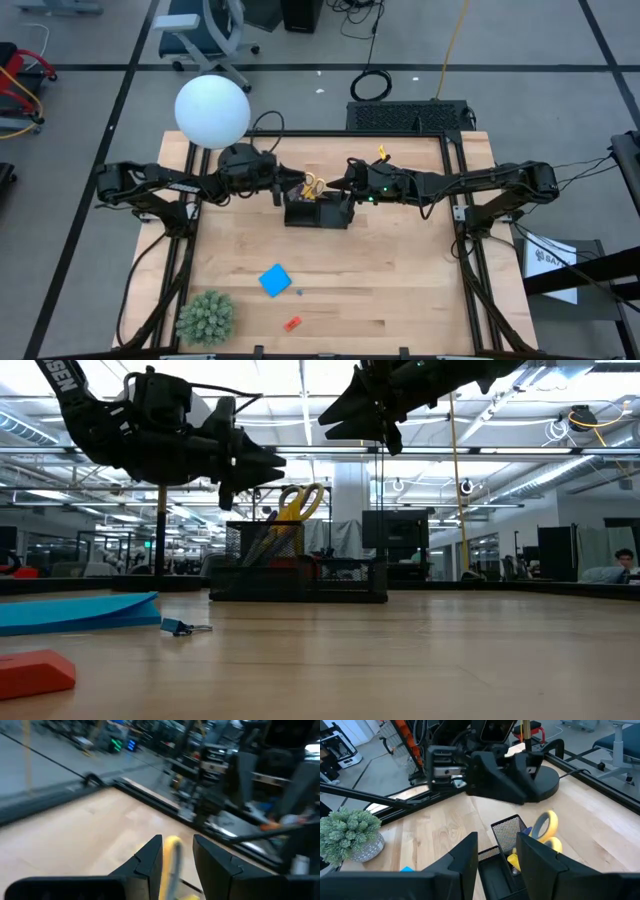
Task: Pick and place office supplies into organizer
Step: Put the blue binder clip into the black desk organizer
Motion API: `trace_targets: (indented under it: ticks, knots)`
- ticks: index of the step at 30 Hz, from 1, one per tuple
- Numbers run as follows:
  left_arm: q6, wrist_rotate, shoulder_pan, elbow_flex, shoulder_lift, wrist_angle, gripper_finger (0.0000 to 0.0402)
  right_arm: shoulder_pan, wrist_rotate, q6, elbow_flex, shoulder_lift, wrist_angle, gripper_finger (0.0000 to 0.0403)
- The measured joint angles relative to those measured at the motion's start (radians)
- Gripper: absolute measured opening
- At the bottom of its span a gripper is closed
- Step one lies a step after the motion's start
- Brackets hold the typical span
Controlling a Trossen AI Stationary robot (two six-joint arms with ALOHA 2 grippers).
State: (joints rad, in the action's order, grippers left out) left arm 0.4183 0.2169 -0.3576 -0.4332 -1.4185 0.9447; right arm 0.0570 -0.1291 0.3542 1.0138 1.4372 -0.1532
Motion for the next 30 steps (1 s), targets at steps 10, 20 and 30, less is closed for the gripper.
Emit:
trace_targets:
  ticks: [10,20,30]
  knots:
    - [0.066,0.176,0.048,0.0,0.026,0.004,0.0115,0.0,0.0,0.0,0.0,0.0,0.0,0.0126]
    - [0.035,0.159,0.107,-0.001,0.146,-0.022,0.0115,0.0,0.0,0.0,0.0,0.0,0.0,0.0126]
    - [0.022,0.118,0.189,-0.001,0.289,-0.243,0.0115,0.0,0.003,-0.013,0.0,0.0,0.002,0.0126]
